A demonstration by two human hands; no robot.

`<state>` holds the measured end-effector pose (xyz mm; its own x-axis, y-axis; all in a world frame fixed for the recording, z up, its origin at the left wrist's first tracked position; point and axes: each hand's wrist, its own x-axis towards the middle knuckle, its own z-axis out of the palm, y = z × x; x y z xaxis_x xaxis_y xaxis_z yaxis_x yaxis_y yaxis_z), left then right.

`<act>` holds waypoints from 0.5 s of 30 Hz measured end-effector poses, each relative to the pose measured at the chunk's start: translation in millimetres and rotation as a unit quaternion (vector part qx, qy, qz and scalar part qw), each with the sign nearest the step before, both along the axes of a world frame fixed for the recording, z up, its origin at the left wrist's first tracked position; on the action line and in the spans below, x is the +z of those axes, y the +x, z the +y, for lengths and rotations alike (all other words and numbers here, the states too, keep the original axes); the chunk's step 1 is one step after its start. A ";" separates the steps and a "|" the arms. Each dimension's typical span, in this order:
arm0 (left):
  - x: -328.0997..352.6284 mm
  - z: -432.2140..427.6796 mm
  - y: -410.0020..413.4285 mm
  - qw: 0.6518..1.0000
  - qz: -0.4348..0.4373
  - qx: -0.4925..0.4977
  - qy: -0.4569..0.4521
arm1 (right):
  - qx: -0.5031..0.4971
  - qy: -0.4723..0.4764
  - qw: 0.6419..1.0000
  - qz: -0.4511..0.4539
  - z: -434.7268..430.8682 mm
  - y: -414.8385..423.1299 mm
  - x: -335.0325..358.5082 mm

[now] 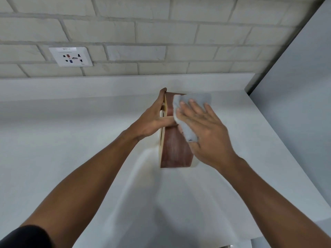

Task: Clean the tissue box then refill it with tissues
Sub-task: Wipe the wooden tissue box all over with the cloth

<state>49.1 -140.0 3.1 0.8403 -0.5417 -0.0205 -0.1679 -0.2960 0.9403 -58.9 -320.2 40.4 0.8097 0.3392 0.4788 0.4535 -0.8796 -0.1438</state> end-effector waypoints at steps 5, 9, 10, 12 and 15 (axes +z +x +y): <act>0.8 1.8 0.2 1.000 0.005 0.005 0.002 | -0.006 0.054 0.998 0.023 -17.3 -1.1 -5.2; -1.9 1.6 -1.4 1.000 0.007 0.013 -0.002 | -0.057 0.168 0.983 0.048 -25.2 -6.3 -10.9; -0.4 1.6 -2.3 1.000 0.009 0.011 -0.001 | -0.050 0.149 0.987 0.031 -18.7 -6.9 -9.9; 1.2 2.7 -2.3 1.000 0.006 0.003 0.009 | -0.008 0.085 0.996 0.001 -10.2 -7.8 -12.2; 1.7 2.4 -0.5 1.000 0.011 0.000 0.001 | -0.019 0.161 0.985 0.059 -19.8 -4.6 -12.3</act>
<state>48.7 -137.6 4.8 0.8395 -0.5419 -0.0406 -0.1467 -0.2980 0.9432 -63.5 -340.0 28.1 0.8751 0.1540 0.4588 0.3854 -0.7951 -0.4683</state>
